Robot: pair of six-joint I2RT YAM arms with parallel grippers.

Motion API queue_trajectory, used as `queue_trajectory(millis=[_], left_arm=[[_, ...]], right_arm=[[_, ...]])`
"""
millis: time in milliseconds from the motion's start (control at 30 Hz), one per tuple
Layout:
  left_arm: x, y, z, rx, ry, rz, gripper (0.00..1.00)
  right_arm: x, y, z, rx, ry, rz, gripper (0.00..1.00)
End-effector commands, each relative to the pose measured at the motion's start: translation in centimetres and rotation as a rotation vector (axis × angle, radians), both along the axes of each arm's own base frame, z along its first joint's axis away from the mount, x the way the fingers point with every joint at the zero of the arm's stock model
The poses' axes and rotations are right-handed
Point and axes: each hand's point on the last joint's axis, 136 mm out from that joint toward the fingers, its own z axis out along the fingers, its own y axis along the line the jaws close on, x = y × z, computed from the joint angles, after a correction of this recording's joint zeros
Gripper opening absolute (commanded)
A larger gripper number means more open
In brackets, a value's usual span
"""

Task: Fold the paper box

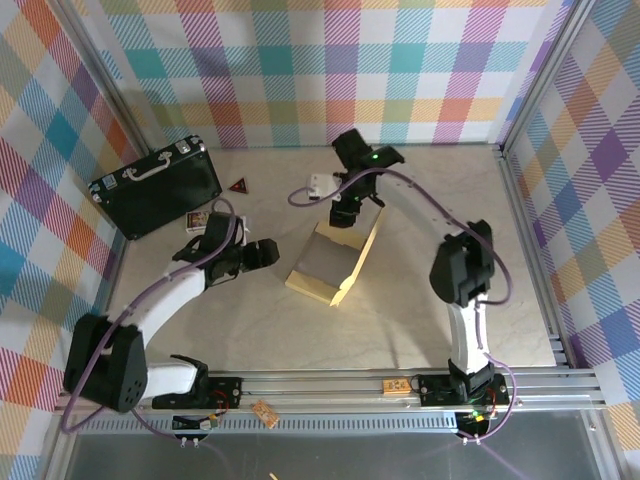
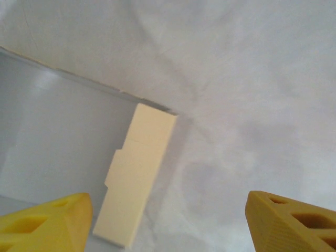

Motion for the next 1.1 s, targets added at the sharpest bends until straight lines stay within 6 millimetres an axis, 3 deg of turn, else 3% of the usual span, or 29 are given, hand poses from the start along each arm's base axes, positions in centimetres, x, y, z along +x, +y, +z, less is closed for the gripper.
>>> queue_trajectory(millis=[0,67,100,167,233,267,367,433,500,700,800,867,1000,1067], left_arm=[[3.3,-3.0,0.9,0.01,-0.076,-0.116,0.8],[4.3,-4.3,-0.1,0.042,-0.055,-0.154,0.8],[4.7,-4.9,-0.6,0.053,-0.055,-0.163,0.81],[5.4,-5.6,-1.2,0.051,-0.061,-0.155,0.81],[6.0,-5.6,-1.6,0.037,-0.077,-0.121,0.81],[6.2,-5.5,-1.7,0.03,-0.081,-0.108,0.81],[6.3,-5.7,-1.7,0.007,-0.078,-0.088,0.81],[6.3,-5.8,-1.6,-0.005,-0.075,-0.076,0.81],[6.3,-6.0,-1.6,-0.014,-0.076,-0.07,0.82],[6.1,-6.0,-2.2,-0.019,-0.066,-0.066,0.82],[6.0,-6.0,-2.1,-0.021,-0.067,-0.068,0.82],[5.9,-6.0,-1.9,-0.02,-0.069,-0.07,0.81],[5.8,-5.4,-1.2,-0.006,-0.089,-0.062,0.82],[5.6,-4.9,-0.7,-0.001,-0.096,-0.055,0.82]], right_arm=[[-1.7,0.3,8.6,0.164,-0.126,-0.085,0.83],[-2.5,-0.7,14.6,0.404,-0.149,-0.311,0.87],[-3.3,-2.1,17.3,0.549,-0.105,-0.463,0.92],[-6.3,-5.3,18.7,0.771,0.132,-0.734,0.88],[-9.8,-7.4,17.5,0.847,0.289,-0.88,0.78],[-11.5,-8.4,15.7,0.85,0.361,-0.977,0.72],[-15.9,-11.3,12.2,0.782,0.48,-1.221,0.77],[-18.0,-11.4,10.9,0.726,0.542,-1.31,0.81],[-19.1,-11.1,9.7,0.639,0.542,-1.403,0.93],[-17.5,-10.0,6.4,0.323,0.332,-1.637,1.0],[-15.7,-8.2,5.3,0.316,0.301,-1.653,0.99],[-14.7,-8.2,4.3,0.273,0.253,-1.685,0.96],[-13.9,-6.5,1.8,0.184,0.29,-1.639,0.71],[-13.5,-6.4,1.2,0.157,0.29,-1.612,0.45]])
